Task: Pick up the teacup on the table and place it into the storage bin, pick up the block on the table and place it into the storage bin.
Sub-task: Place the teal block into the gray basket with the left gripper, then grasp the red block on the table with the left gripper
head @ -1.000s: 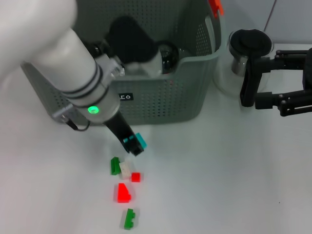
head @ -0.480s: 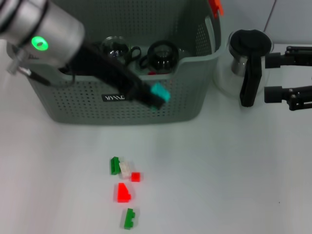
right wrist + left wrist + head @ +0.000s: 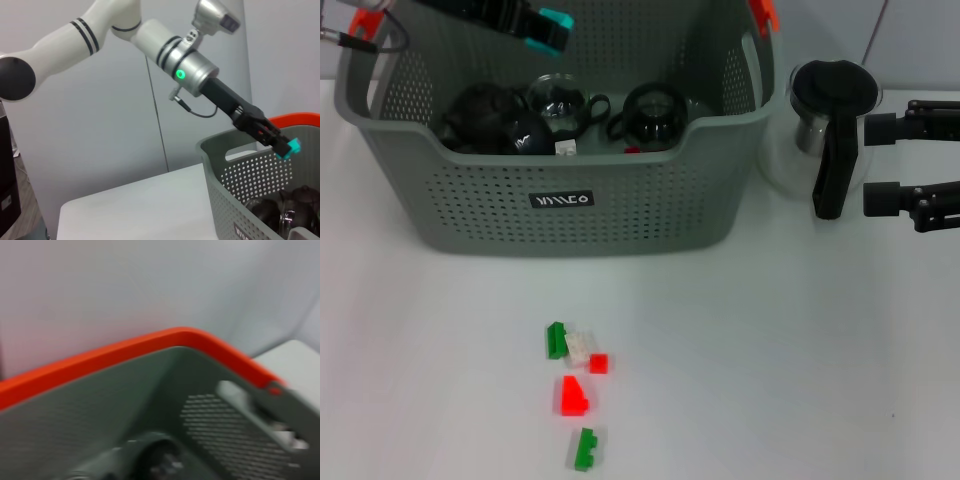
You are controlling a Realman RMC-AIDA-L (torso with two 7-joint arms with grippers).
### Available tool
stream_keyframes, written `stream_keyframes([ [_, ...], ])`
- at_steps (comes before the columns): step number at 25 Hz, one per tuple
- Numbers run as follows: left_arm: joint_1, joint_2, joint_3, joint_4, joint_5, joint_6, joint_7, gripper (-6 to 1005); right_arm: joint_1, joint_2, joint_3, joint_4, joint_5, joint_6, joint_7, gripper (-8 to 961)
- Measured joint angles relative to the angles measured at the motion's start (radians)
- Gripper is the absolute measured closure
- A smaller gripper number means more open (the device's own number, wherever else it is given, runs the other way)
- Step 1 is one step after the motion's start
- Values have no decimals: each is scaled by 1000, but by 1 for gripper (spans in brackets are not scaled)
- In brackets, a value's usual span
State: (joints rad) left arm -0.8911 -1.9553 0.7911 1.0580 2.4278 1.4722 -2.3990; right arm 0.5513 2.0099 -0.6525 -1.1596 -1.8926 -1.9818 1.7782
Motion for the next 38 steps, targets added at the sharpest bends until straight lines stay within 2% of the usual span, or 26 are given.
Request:
stream_keyframes([
  [2, -10, -3, 9, -30, 43, -53, 2, 598, 3, 0, -1, 1, -1, 0, 1, 73],
  [3, -10, -13, 17, -32, 65, -84, 1, 598, 6, 0, -2, 2, -3, 0, 1, 73],
  [6, -9, -17, 19, -30, 70, -94, 0, 599, 6, 0, -2, 2, -5, 0, 0, 73],
  [8, -3, -29, 22, -26, 83, -130, -2, 599, 7, 0, -2, 2, -5, 0, -2, 73],
  [13, 3, -29, 45, -26, 94, -144, 2, 471, 9, 0, 0, 2, -3, 0, -6, 73],
  [17, 5, -30, 73, 3, 119, -117, 3, 283, 12, 0, 0, 9, -2, 0, -6, 73],
  [22, 8, -44, 89, 138, 117, 56, 17, 145, 21, -1, 1, 25, -1, 1, -9, 73],
  [27, 14, -89, 98, 307, 118, 296, 69, 31, 25, -2, 3, 36, 0, 5, -17, 74],
  [31, 35, -127, 102, 401, 121, 441, 138, 35, 28, -2, 5, 42, 4, 7, -20, 74],
  [38, 109, -162, 164, 455, 105, 531, 218, 45, 31, 4, 5, 68, 6, 7, -21, 74],
])
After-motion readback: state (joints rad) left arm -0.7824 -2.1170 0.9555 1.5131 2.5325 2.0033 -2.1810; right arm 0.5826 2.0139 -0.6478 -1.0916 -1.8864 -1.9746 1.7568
